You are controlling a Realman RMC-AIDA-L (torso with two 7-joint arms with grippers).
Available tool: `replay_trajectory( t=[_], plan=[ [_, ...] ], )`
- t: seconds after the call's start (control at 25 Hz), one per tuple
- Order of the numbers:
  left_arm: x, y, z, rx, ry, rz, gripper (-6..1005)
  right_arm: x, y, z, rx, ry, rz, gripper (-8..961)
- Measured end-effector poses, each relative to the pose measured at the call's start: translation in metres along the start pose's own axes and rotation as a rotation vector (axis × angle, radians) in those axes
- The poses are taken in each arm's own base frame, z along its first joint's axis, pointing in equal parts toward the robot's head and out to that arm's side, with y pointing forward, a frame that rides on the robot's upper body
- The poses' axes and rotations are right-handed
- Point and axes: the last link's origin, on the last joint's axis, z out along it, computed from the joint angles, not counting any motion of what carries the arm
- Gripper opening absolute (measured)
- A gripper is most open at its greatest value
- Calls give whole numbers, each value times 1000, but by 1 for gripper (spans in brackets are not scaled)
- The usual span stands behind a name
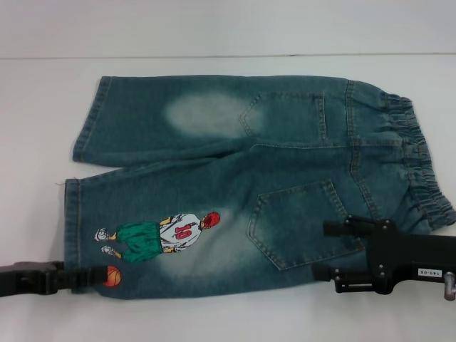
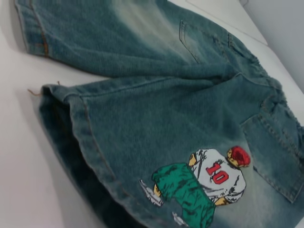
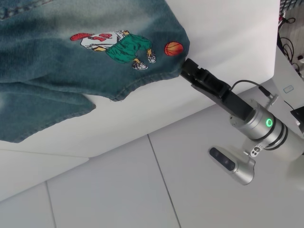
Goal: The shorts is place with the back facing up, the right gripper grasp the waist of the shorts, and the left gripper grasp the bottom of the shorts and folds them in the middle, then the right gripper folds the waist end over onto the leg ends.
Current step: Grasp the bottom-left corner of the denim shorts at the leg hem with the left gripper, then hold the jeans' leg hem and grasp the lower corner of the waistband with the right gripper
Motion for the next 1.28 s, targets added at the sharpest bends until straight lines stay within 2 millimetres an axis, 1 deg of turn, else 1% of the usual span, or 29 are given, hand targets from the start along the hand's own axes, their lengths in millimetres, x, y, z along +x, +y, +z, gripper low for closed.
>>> replay_trajectory(
  t=[0.04, 0.24, 0.44, 0.68, 0.76, 0.8, 0.84, 0.92, 1.04, 1.08, 1.12, 1.2, 1.28],
  plan=[
    [1, 0, 0, -3, 2, -2, 909, 0, 0, 0, -1, 0, 0, 928],
    [6, 2, -5, -9, 16, 16, 717, -1, 0, 0, -1, 0, 1, 928],
    [6, 4, -5, -15, 14, 22, 515, 0, 1, 0, -3, -2, 5, 928],
    [9, 7, -2, -33, 7, 36, 272, 1, 4, -8, 7, -45, 40, 928],
    [10, 9, -2, -41, 7, 41, 194, 0, 2, -18, 35, -89, 100, 927],
    [12, 10, -3, -44, 8, 44, 156, 0, -1, -34, 91, -153, 181, 927],
    [13, 10, -2, -47, 9, 48, 117, 0, -1, -34, 91, -153, 181, 927],
    [14, 11, -2, -49, 9, 53, 39, 4, -5, -56, 173, -224, 261, 927],
    [16, 12, -1, -54, 8, 57, 30, 17, -14, -94, 341, -312, 421, 927],
    [16, 12, 0, -55, 8, 57, 27, 21, -17, -104, 385, -332, 471, 927],
    [16, 12, 0, -55, 7, 58, 25, 27, -21, -118, 445, -358, 555, 927],
    [17, 12, 1, -52, 6, 59, 19, 34, -24, -133, 504, -384, 651, 927],
    [17, 11, 1, -50, 4, 61, 16, 38, -27, -140, 530, -397, 703, 927]
  ],
)
